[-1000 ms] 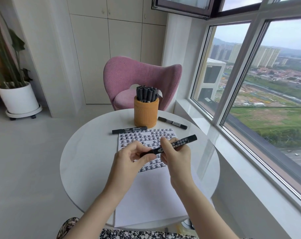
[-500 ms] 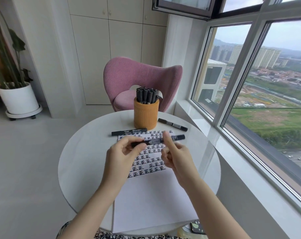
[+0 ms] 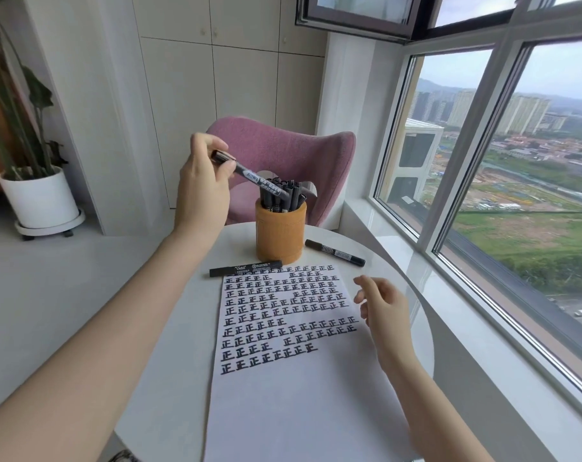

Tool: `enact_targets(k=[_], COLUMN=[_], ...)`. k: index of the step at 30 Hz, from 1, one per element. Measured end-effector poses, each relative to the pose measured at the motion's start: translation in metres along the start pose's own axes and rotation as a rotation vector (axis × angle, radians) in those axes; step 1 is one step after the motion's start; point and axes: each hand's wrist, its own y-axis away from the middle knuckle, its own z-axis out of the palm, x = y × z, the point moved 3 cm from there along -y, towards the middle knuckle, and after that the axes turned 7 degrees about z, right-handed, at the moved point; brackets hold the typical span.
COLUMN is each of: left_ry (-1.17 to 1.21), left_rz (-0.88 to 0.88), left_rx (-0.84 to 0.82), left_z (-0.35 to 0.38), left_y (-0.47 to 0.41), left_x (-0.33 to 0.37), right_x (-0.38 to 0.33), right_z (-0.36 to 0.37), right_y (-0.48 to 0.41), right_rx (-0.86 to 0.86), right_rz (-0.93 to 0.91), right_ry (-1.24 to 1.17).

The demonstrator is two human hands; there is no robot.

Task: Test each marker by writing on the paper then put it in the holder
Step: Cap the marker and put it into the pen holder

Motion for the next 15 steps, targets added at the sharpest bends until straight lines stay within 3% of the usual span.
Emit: enact_targets(k=[9,15], left_ry=[-0.204,-0.182], left_rz=[0.044,0.074], left_rx=[-0.160,-0.121], left_z=[0.025,0.038], left_y=[-0.010,-0.016], left_x=[-0.007,-0.012], right_x=[0.000,0.003], right_z=[-0.001,0.002], right_y=[-0.008,-0.014], right_rx=[-0.003,-0.016], right_rz=[-0.051,-0.068], right_ry=[-0.021,-0.022])
